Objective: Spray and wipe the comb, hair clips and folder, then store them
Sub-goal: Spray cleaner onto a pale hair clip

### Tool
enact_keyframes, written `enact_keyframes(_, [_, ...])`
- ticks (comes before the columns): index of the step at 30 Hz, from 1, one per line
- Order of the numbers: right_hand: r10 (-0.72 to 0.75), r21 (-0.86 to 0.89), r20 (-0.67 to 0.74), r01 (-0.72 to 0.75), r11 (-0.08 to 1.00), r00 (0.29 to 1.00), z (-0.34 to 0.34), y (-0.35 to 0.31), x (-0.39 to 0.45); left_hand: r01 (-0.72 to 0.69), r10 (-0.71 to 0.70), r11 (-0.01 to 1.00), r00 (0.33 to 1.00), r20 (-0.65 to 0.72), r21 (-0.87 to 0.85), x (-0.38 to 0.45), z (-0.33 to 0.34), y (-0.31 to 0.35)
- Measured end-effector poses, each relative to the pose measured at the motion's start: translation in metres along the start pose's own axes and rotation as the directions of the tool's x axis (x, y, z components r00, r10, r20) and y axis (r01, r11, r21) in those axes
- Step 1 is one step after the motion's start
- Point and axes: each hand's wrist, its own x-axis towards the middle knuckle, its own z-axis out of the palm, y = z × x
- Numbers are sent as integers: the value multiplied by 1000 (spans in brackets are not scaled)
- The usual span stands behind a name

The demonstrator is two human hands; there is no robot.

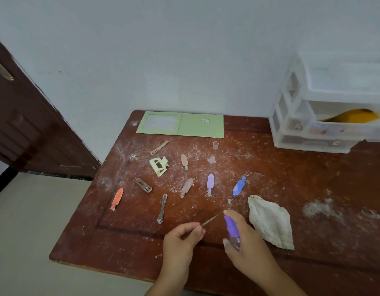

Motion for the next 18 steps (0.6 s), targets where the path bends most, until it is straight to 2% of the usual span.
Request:
enact_keyframes(3, [-12, -21, -9, 12, 1000, 1000, -3, -4, -1, -138, 140, 963, 990, 9, 231, 2, -5, -5])
enact_keyframes(7, [-49, -65, -1, 49, 997, 999, 1, -10, 2, -246, 243, 904, 969, 55, 349, -1, -5, -3])
enact_keyframes(12, [-63, -176, 57, 72, 982, 996, 9, -19, 6, -316, 308, 870, 948, 85, 379, -4, -4, -4])
enact_keyframes(18, [24, -123, 18, -22, 992, 1000, 6, -11, 5, -299, 297, 909, 953, 52, 292, -7, -5, 0])
